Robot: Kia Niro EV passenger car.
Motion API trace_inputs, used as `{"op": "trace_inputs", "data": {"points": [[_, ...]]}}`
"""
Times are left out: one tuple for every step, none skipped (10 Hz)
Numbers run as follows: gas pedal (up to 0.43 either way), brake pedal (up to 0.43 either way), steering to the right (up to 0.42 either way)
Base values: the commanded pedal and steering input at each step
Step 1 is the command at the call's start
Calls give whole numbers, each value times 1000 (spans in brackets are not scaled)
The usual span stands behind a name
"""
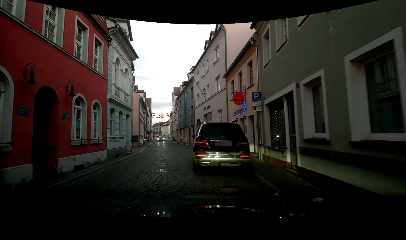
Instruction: Follow the waypoints while adhering to traffic rules and regulations
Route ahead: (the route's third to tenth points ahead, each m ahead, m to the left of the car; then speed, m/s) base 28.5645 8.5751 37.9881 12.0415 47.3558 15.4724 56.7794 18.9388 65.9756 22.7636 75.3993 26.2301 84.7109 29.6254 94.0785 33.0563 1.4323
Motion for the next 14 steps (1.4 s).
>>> {"op": "trace_inputs", "data": {"points": [[79, 0, -454], [118, 0, -484], [138, 0, -517], [169, 0, -542], [197, 0, -559], [209, 0, -571], [209, 0, -571], [209, 0, -566], [209, 0, -561], [197, 0, -553], [177, 0, -541], [169, 0, -529], [169, 0, -513], [157, 0, -489]]}}
